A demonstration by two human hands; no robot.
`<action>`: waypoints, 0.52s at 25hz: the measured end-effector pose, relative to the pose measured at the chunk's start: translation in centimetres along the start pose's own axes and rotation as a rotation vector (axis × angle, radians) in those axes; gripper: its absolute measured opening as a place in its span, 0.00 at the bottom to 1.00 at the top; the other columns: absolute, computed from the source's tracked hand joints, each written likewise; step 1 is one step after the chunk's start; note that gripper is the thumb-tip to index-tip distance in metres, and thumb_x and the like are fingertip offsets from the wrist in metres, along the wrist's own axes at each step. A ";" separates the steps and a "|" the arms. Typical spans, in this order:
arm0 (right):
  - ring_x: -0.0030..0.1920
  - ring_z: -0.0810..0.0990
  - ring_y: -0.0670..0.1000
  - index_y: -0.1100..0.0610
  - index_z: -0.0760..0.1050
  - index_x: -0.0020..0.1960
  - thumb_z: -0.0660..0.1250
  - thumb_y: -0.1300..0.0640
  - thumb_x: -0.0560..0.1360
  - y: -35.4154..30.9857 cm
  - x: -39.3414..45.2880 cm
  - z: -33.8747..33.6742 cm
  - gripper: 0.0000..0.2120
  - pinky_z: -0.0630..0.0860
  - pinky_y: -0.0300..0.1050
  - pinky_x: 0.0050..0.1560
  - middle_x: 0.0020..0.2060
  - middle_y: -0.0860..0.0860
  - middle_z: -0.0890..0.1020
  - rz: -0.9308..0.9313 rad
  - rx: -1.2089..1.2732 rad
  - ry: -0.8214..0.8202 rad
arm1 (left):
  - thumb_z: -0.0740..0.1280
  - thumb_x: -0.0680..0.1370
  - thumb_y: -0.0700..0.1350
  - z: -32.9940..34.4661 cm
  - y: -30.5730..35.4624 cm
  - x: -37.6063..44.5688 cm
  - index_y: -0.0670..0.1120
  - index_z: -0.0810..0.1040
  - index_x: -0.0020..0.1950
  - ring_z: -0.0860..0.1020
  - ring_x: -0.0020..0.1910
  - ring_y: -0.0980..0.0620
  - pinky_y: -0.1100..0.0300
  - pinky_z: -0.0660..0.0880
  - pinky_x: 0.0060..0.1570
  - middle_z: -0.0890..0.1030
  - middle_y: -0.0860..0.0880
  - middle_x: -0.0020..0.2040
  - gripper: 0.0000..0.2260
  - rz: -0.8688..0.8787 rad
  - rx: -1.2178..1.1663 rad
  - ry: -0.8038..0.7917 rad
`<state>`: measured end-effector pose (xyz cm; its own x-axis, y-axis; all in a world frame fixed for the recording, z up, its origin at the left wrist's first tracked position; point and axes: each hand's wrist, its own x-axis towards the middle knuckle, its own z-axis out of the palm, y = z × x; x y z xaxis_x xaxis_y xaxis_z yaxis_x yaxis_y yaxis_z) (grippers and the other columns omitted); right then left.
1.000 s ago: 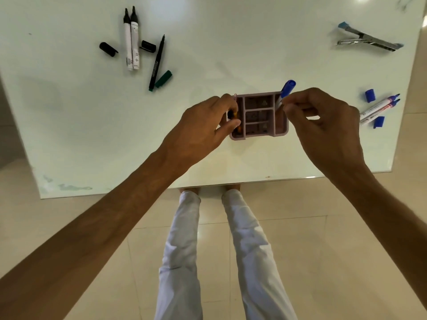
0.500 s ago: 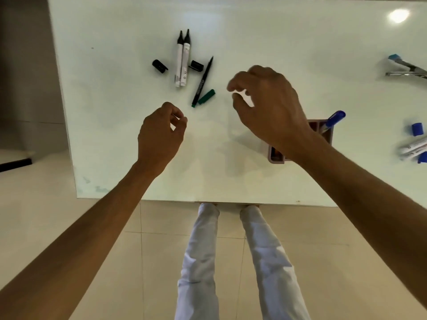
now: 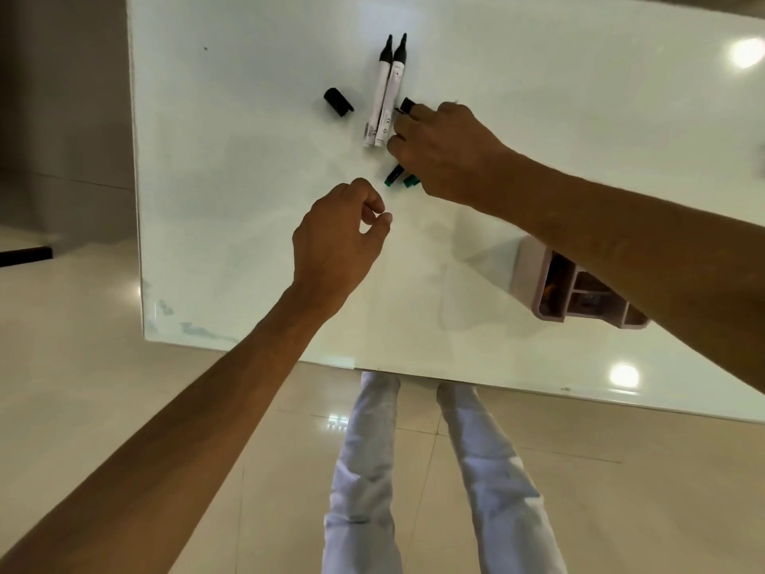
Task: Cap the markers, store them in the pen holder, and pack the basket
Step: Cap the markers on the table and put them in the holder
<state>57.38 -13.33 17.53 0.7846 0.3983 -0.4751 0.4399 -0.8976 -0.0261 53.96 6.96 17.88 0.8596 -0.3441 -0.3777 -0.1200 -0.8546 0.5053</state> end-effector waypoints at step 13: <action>0.37 0.84 0.43 0.53 0.79 0.48 0.67 0.50 0.75 11.5 -18.5 -3.2 0.07 0.77 0.35 0.36 0.42 0.45 0.88 0.724 1.443 0.419 | 0.72 0.81 0.55 4.2 3.7 3.3 0.53 0.74 0.74 0.77 0.61 0.46 0.49 0.80 0.49 0.77 0.47 0.65 0.22 0.270 0.218 -0.123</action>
<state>49.34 -30.46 28.84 0.7925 -0.3436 -0.5039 -0.5924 -0.2373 -0.7699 54.25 1.04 15.23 0.7181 -0.6015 -0.3500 -0.4488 -0.7847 0.4276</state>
